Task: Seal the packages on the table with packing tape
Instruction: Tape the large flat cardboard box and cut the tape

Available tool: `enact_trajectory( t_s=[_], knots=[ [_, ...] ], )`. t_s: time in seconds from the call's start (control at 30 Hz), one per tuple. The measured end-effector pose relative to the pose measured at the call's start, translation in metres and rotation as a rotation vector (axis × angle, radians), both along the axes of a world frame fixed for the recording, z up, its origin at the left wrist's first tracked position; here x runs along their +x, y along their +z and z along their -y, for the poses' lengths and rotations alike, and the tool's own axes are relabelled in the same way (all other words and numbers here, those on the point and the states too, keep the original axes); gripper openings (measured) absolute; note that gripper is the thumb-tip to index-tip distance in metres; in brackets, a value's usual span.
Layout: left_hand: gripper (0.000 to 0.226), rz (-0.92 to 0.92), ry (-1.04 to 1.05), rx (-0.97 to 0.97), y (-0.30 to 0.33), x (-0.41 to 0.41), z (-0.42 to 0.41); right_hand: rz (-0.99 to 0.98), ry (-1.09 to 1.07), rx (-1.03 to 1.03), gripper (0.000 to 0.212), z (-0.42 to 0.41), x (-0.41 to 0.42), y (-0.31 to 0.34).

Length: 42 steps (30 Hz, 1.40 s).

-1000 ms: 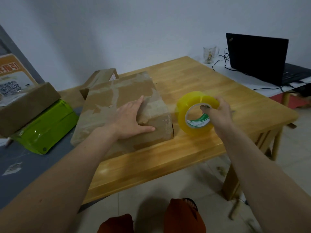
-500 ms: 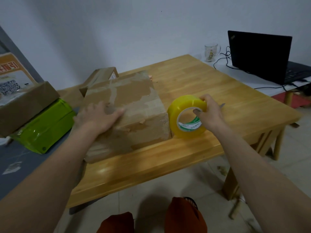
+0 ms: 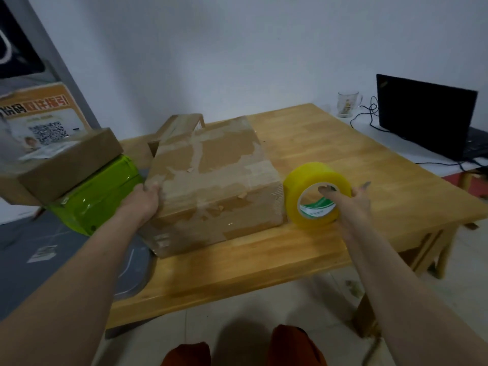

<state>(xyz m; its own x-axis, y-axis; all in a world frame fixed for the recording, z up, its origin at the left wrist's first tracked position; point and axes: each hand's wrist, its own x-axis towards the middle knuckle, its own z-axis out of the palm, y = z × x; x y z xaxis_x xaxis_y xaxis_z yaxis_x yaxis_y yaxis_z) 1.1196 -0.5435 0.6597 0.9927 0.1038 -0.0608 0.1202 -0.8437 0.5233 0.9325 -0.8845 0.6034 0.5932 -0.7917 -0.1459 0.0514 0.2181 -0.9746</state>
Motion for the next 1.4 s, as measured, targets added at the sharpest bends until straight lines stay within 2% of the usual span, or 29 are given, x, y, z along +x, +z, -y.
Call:
enact_trajectory(
  t_s=[0.07,0.1,0.17,0.23,0.3,0.43,0.53,0.63,0.7,0.73,0.8,0.83,0.9,0.97,1.03,1.1,1.2,1.4],
  knots=[
    [0.06,0.004,0.005,-0.016,0.0,0.001,-0.001,0.074,-0.098,0.091,0.025,-0.013,-0.001,-0.003],
    [0.06,0.005,0.003,-0.02,-0.001,0.001,-0.002,0.103,-0.134,0.147,0.023,-0.019,0.0,-0.005],
    [0.059,0.006,-0.008,-0.023,-0.002,0.002,-0.006,0.199,-0.161,0.323,0.037,-0.031,0.003,-0.006],
    [0.058,0.008,-0.026,-0.03,-0.003,0.004,-0.01,0.305,-0.104,0.526,0.052,-0.044,0.007,-0.002],
    [0.055,0.003,-0.032,-0.046,-0.006,0.006,-0.017,0.352,-0.007,0.677,0.052,-0.061,0.012,0.006],
    [0.05,0.019,-0.009,-0.194,-0.011,0.007,-0.036,0.335,0.205,0.681,0.035,-0.101,0.028,0.026],
    [0.062,0.073,0.017,-0.307,-0.016,-0.008,-0.041,0.394,0.25,0.532,0.04,-0.105,0.04,0.068],
    [0.061,0.003,-0.006,-0.503,-0.029,-0.047,-0.018,0.397,0.175,0.275,0.047,-0.098,0.044,0.125],
    [0.058,-0.057,-0.047,-0.58,-0.036,-0.075,0.006,0.395,0.149,0.117,0.04,-0.096,0.042,0.158],
    [0.056,-0.03,-0.049,-0.573,-0.034,-0.084,0.015,0.391,0.161,0.048,0.033,-0.097,0.041,0.169],
    [0.058,0.175,-0.093,-0.6,-0.011,-0.095,0.026,0.374,0.181,-0.054,0.019,-0.101,0.039,0.185],
    [0.062,0.324,-0.181,-0.679,0.01,-0.1,0.029,0.367,0.183,-0.089,0.015,-0.104,0.038,0.188],
    [0.072,0.649,-0.49,-0.778,0.061,-0.11,0.036,0.354,0.19,-0.168,0.008,-0.111,0.038,0.19],
    [0.077,0.791,-0.733,-0.658,0.1,-0.111,0.046,0.339,0.198,-0.28,0.004,-0.119,0.038,0.193],
    [0.077,0.773,-0.811,-0.537,0.121,-0.11,0.053,0.332,0.203,-0.412,0.01,-0.123,0.037,0.199],
    [0.081,0.768,-0.772,-0.435,0.123,-0.104,0.048,0.323,0.196,-0.474,0.006,-0.123,0.035,0.208],
    [0.106,0.774,-0.68,-0.345,0.113,-0.098,0.033,0.309,0.205,-0.452,0.015,-0.118,0.032,0.217],
    [0.104,0.79,-0.662,-0.285,0.11,-0.1,0.021,0.342,0.251,-0.587,0.013,-0.121,0.035,0.225]
  ],
)
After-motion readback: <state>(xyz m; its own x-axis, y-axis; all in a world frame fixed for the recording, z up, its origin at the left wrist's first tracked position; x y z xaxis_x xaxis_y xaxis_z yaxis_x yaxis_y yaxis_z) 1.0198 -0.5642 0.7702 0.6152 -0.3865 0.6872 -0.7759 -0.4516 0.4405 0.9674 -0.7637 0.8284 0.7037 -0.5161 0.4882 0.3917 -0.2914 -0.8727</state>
